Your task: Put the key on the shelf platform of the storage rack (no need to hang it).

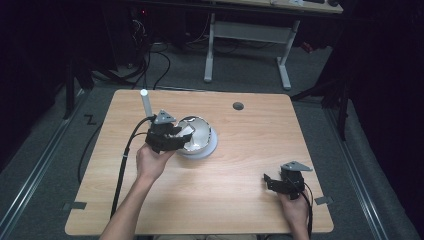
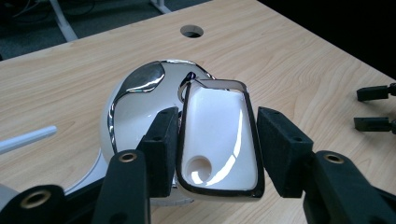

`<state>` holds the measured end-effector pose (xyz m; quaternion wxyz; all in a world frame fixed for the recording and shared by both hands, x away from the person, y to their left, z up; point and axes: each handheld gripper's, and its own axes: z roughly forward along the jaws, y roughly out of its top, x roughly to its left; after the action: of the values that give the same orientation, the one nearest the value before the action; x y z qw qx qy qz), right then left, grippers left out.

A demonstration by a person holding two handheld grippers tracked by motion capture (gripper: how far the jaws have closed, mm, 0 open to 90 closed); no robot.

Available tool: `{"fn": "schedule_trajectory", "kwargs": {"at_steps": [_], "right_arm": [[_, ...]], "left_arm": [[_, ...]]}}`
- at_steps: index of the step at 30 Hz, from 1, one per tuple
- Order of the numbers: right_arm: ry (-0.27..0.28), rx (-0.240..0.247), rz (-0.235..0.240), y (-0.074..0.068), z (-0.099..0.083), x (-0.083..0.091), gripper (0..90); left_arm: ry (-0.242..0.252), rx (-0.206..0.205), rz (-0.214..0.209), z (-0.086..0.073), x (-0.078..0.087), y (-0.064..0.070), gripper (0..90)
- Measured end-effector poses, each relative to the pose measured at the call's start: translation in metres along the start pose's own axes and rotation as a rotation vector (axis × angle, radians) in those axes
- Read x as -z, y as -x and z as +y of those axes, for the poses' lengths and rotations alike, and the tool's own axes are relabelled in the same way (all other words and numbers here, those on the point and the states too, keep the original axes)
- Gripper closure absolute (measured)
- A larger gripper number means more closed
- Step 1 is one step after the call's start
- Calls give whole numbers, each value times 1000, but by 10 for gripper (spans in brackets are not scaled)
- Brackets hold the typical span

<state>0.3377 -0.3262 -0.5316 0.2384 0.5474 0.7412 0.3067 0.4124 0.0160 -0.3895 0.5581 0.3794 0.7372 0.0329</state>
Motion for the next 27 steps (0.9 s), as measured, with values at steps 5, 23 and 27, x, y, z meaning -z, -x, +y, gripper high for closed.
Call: {"fn": "schedule_trajectory", "kwargs": {"at_steps": [5,23,27], "right_arm": [[0,0,0,0,0,0,232],[0,1,1,0,0,0,232],[0,1,1,0,0,0,232]], "left_arm": [[-9,-6,18,-4,-8,-2,504],[33,-8,96,-7,-42,-20,504],[53,-10,117,-5,-48,-25,504]]}}
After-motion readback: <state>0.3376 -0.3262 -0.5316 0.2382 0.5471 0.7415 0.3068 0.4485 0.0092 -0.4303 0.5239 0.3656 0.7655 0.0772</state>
